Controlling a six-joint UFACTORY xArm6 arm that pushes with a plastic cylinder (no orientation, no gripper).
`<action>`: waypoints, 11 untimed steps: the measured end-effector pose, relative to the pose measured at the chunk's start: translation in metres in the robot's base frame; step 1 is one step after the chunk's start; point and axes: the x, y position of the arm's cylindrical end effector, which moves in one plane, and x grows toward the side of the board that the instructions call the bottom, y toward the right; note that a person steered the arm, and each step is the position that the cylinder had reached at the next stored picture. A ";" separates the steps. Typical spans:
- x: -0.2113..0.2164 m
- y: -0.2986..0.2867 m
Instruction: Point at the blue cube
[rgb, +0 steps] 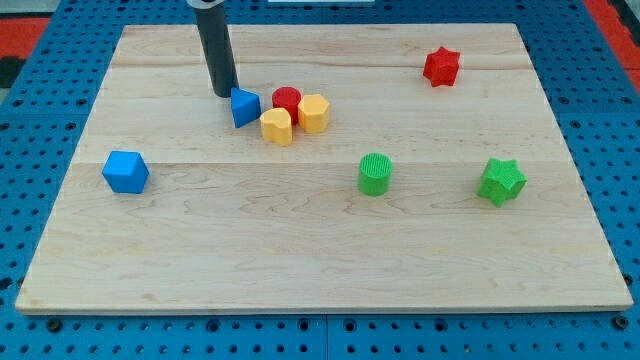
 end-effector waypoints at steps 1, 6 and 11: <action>0.005 0.001; 0.023 -0.135; 0.147 -0.131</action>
